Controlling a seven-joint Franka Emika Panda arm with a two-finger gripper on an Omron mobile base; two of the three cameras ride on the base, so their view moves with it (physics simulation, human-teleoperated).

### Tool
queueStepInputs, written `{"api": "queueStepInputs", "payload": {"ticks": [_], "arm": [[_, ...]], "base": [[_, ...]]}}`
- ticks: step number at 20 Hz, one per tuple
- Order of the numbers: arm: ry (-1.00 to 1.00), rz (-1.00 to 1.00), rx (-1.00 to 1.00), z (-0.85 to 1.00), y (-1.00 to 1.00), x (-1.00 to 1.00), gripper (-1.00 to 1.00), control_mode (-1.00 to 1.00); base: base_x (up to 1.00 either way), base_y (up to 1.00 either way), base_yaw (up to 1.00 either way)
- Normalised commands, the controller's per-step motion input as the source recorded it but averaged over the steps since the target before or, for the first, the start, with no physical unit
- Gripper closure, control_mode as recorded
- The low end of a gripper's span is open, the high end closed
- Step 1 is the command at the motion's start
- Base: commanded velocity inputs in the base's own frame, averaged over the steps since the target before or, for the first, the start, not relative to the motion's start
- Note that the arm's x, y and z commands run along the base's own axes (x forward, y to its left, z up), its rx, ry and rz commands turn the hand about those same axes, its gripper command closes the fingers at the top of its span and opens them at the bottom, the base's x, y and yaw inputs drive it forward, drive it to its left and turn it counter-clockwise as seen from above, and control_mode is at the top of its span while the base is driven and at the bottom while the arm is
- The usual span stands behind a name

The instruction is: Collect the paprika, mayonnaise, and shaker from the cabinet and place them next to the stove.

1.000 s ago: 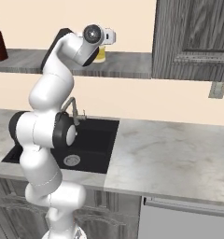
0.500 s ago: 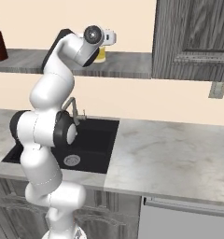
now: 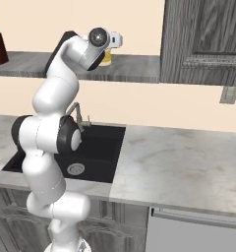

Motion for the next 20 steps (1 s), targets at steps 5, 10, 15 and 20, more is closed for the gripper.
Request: {"api": "queueStepInputs", "payload": {"ticks": [5, 10, 15, 20], "arm": [[0.0, 0.0, 0.0, -0.05, 0.0, 0.08, -1.0, -1.0], [0.0, 0.0, 0.0, -0.06, 0.0, 0.02, 1.0, -1.0], [0.0, 0.0, 0.0, 0.0, 0.0, 0.0, 1.0, -1.0], [0.0, 0.0, 0.0, 0.0, 0.0, 0.0, 1.0, -1.0]], "base": [[0.0, 0.0, 0.0], [0.0, 0.0, 0.0], [0.0, 0.0, 0.0], [0.0, 0.0, 0.0]]}}
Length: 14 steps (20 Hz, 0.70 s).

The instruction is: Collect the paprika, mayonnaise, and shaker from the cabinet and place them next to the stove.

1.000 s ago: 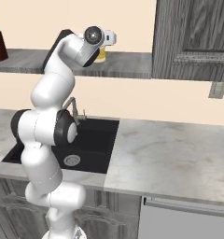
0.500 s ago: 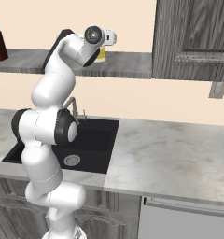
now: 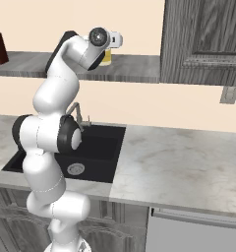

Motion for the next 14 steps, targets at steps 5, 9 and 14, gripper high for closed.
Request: {"api": "queueStepInputs", "payload": {"ticks": [5, 9, 14], "arm": [[-0.01, 0.0, 0.0, 0.0, 0.0, -0.02, 1.0, -1.0], [0.0, 0.0, 0.0, 0.0, 0.0, -0.14, 1.0, -1.0], [-0.04, 0.08, 0.0, 0.0, 0.0, -0.39, 1.0, -1.0]], "base": [[0.0, 0.0, 0.0], [0.0, 0.0, 0.0], [0.0, 0.0, 0.0]]}}
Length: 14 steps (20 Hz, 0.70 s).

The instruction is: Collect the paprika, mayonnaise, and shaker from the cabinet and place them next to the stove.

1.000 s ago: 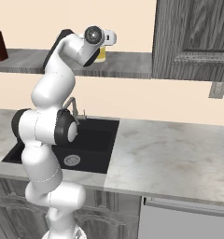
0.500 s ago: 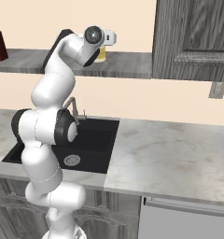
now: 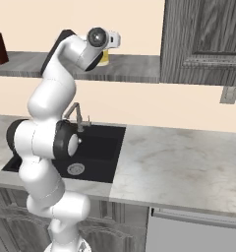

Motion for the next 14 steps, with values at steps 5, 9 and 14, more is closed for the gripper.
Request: {"api": "queueStepInputs", "payload": {"ticks": [5, 9, 14], "arm": [[-0.01, 0.07, 0.0, 0.31, -0.01, -0.64, 1.0, -1.0], [0.0, 0.06, -0.01, 0.36, -0.08, -0.83, 1.0, -1.0], [0.0, 0.08, -0.01, 0.36, -0.11, -0.99, 1.0, -1.0]], "base": [[0.0, 0.0, 0.0], [0.0, 0.0, 0.0], [0.0, 0.0, 0.0]]}}
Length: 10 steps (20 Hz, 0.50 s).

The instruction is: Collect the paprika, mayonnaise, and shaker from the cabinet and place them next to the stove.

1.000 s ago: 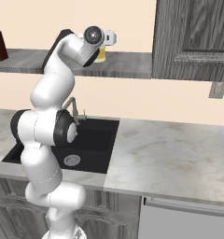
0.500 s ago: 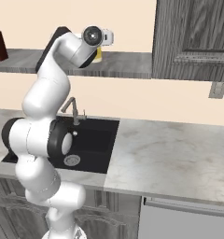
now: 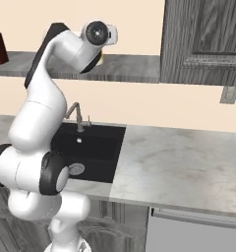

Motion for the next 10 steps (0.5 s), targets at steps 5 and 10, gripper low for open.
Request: {"api": "queueStepInputs", "payload": {"ticks": [5, 10], "arm": [[0.0, 0.09, 0.0, 0.08, -0.05, -1.0, 1.0, -1.0], [0.0, 0.11, 0.0, 0.0, 0.0, -1.0, 1.0, -1.0]], "base": [[0.0, 0.0, 0.0], [0.0, 0.0, 0.0]]}}
